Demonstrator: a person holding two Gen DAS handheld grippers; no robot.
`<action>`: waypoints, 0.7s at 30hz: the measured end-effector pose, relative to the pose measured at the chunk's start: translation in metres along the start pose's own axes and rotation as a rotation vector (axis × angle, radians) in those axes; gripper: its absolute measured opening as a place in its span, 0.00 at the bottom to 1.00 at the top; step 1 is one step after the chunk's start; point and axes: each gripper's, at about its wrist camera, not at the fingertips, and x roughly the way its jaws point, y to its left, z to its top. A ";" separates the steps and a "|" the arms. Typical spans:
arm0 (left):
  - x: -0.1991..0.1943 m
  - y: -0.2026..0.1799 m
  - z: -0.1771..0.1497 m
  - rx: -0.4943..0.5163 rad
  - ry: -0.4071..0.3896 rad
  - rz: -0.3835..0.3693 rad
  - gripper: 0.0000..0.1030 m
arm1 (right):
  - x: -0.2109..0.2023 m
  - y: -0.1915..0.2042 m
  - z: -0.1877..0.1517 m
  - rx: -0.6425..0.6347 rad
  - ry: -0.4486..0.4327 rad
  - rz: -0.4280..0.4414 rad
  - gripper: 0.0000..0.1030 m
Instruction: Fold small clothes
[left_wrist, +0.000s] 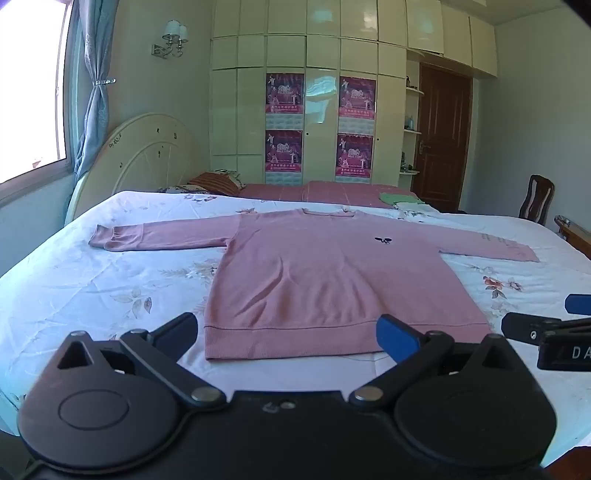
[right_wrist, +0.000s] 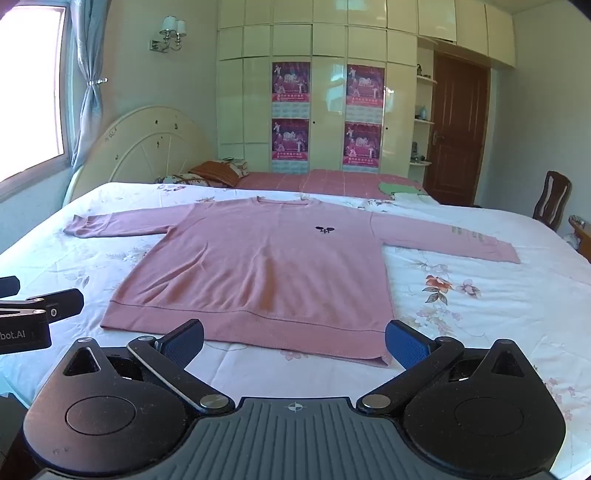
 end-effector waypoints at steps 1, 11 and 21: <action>0.000 0.000 0.000 -0.003 0.004 -0.004 1.00 | 0.000 0.000 0.000 -0.010 -0.002 -0.003 1.00; 0.003 0.002 0.001 -0.016 0.010 -0.017 1.00 | 0.001 -0.001 0.003 0.000 -0.002 -0.001 1.00; 0.004 0.002 0.000 -0.020 0.008 -0.023 1.00 | -0.001 -0.001 0.001 0.006 -0.009 -0.003 1.00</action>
